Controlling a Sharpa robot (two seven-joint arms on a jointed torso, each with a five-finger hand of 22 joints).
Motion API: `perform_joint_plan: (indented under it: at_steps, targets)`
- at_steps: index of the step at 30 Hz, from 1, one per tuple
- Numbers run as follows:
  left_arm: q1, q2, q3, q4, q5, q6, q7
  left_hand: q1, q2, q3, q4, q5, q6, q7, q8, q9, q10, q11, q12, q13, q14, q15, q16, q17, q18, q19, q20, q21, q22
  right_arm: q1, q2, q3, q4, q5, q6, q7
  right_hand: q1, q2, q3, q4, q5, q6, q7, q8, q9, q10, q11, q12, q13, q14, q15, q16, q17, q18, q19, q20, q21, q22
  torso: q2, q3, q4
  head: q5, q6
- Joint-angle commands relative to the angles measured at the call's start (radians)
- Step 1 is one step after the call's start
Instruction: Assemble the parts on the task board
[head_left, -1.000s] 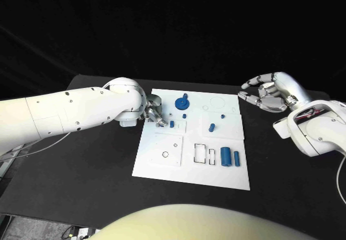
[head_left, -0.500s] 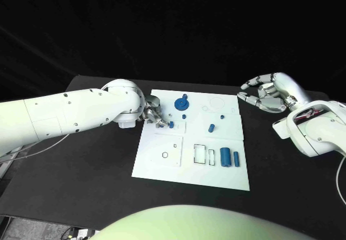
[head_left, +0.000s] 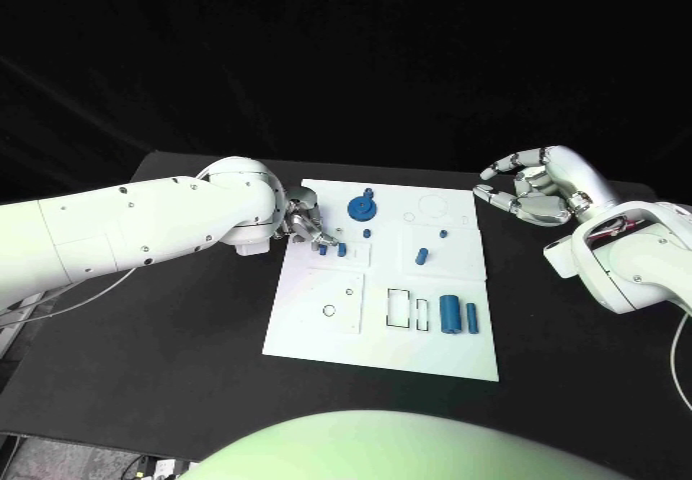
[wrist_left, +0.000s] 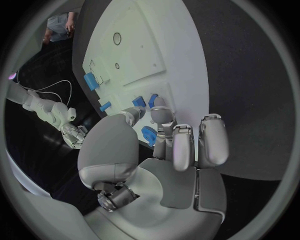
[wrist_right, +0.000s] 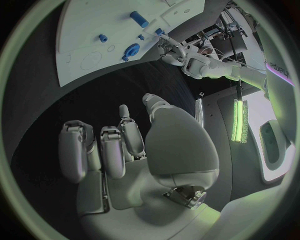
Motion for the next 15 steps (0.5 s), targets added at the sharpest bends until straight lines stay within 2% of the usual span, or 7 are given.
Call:
perform_joint_plan:
  at_steps: [1, 7, 15]
  targets:
    - [0.0, -0.002, 0.005, 0.006, 0.023, -0.032, 0.01, -0.003, 0.003, -0.006, -0.003, -0.005, 0.002, 0.005, -0.007, -0.001, -0.007, -0.001, -0.006, -0.003, 0.077, -0.001, 0.0, 0.14, -0.011, -0.004, -0.004, -0.007, -0.003, -0.002, 0.0, 0.0, 0.0, -0.002, 0.001, 0.008, -0.013, 0.001, -0.001, 0.0, 0.005, -0.007, 0.001, 0.005, 0.002, -0.006, -0.002, -0.004, 0.049, 0.09, -0.006, -0.004, 0.209, 0.018, 0.026, -0.007, -0.005, 0.164, 0.0, 0.0006, 0.0006, 0.0, -0.001]
    - [0.0, -0.009, 0.018, 0.01, 0.072, -0.084, 0.019, 0.01, -0.001, -0.02, -0.002, -0.004, -0.016, 0.011, -0.016, -0.004, -0.029, 0.004, -0.049, -0.049, 0.069, 0.002, -0.012, 0.108, -0.004, -0.025, -0.002, -0.028, -0.038, -0.003, 0.001, 0.0, -0.001, -0.002, 0.001, 0.008, -0.013, 0.001, -0.001, 0.0, 0.005, -0.007, 0.001, 0.005, 0.002, -0.006, -0.002, -0.004, 0.049, 0.09, -0.006, -0.004, 0.209, 0.018, 0.026, -0.007, -0.005, 0.164, -0.001, -0.0001, 0.0002, -0.003, 0.001]
    - [0.001, -0.022, 0.034, 0.017, 0.09, -0.148, 0.055, 0.01, 0.0, -0.024, -0.002, -0.004, -0.022, 0.014, -0.018, -0.004, -0.037, 0.006, -0.066, -0.067, 0.066, 0.003, -0.018, 0.094, -0.002, -0.031, -0.001, -0.034, -0.048, -0.005, 0.0, 0.0, -0.001, 0.0, 0.0, 0.009, -0.013, 0.001, -0.001, 0.0, 0.005, -0.007, 0.001, 0.005, 0.002, -0.006, -0.002, -0.004, 0.049, 0.09, -0.006, -0.004, 0.209, 0.018, 0.026, -0.007, -0.005, 0.164, -0.002, 0.0003, 0.0, -0.007, 0.007]
